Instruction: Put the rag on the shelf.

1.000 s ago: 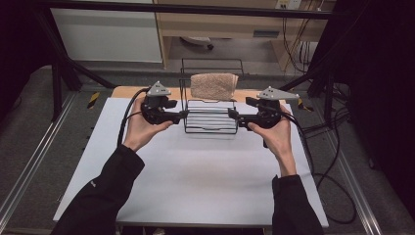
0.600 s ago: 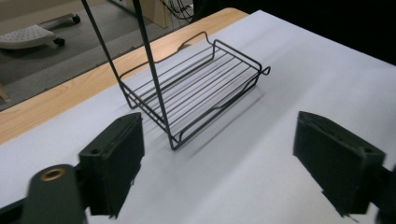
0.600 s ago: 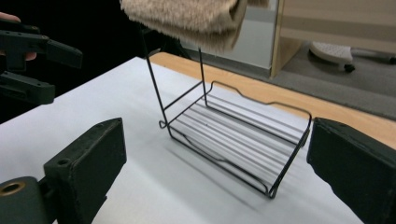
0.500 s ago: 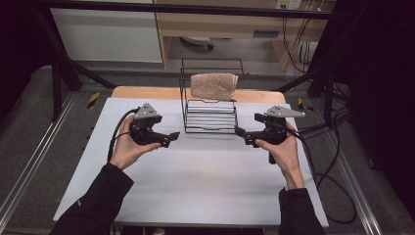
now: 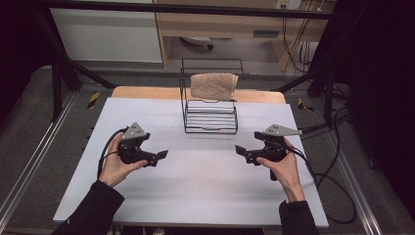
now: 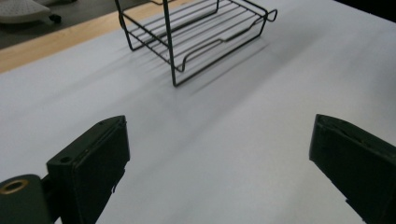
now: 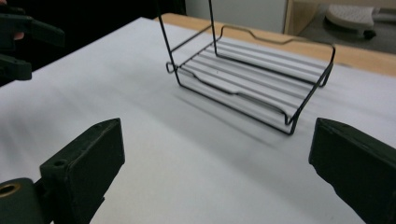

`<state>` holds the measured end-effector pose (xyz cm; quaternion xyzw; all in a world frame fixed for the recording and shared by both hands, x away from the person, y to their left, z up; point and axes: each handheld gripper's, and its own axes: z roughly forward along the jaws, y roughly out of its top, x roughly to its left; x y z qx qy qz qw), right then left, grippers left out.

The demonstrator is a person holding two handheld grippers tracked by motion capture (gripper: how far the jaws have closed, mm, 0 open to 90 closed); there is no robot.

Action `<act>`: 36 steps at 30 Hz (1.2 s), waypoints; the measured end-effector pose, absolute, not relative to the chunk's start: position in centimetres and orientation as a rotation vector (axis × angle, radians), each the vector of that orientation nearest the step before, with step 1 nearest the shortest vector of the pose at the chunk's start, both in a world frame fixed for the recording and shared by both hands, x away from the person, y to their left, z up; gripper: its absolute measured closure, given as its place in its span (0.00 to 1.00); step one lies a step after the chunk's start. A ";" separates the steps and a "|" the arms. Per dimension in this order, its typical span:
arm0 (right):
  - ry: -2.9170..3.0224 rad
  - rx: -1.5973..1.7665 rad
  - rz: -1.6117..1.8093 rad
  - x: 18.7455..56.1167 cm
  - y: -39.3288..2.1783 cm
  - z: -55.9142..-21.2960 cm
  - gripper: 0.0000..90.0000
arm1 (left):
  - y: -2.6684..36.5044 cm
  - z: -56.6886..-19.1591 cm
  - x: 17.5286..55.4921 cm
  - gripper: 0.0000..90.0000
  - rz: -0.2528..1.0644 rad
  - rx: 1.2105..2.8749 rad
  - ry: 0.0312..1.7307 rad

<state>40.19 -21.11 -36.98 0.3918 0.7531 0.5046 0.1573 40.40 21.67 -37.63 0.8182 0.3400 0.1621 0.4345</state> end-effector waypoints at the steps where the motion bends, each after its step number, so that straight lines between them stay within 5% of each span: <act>1: 2.167 1.125 1.434 40.0 -21.2 -37.4 0.04 | 21.9 -38.0 40.2 0.05 0.401 2.038 0.849; 36: 2.224 1.214 1.367 35.4 -27.1 -44.2 0.02 | 28.5 -44.2 35.8 0.07 0.404 2.048 0.922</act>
